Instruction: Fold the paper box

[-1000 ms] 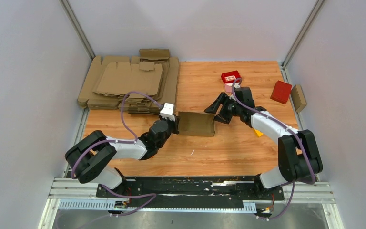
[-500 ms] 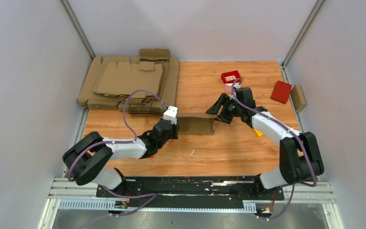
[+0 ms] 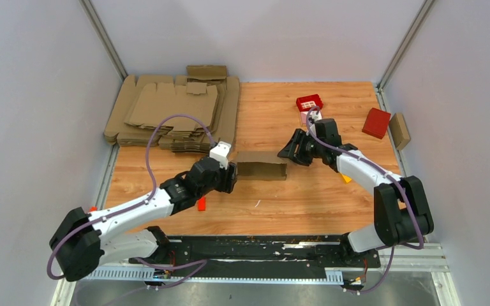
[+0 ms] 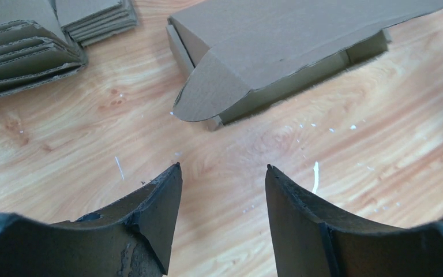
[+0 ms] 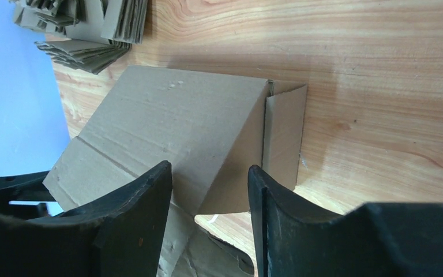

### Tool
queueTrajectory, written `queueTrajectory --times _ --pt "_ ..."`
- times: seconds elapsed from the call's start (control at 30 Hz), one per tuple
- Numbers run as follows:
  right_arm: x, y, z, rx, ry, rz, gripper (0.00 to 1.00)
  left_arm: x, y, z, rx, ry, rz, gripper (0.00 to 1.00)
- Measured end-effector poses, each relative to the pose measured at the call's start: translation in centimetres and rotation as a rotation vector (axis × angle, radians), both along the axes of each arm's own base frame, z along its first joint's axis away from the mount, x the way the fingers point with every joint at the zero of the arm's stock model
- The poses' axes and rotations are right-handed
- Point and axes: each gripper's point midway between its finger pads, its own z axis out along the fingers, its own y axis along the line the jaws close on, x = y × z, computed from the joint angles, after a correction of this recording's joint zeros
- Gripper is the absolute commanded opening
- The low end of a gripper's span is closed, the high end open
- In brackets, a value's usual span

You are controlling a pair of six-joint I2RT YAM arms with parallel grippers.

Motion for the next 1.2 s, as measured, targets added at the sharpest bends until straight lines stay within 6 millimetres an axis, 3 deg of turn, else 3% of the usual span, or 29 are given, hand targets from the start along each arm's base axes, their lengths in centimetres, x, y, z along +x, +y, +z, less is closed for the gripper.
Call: queueTrajectory --times 0.27,0.63,0.87,1.2 --pt "-0.6 -0.1 -0.8 -0.049 -0.030 0.062 0.61 -1.1 1.1 2.5 -0.027 0.009 -0.011 0.69" --pt "-1.9 0.0 -2.0 -0.128 -0.058 0.145 0.65 2.3 1.6 4.4 -0.098 -0.002 0.070 0.65" --pt "-2.8 -0.3 -3.3 -0.142 -0.059 0.163 0.60 4.1 0.0 0.7 -0.038 0.048 0.055 0.67" --pt "-3.7 -0.1 -5.2 -0.179 -0.059 0.195 0.60 5.5 0.1 -2.2 0.023 0.068 0.052 0.66"
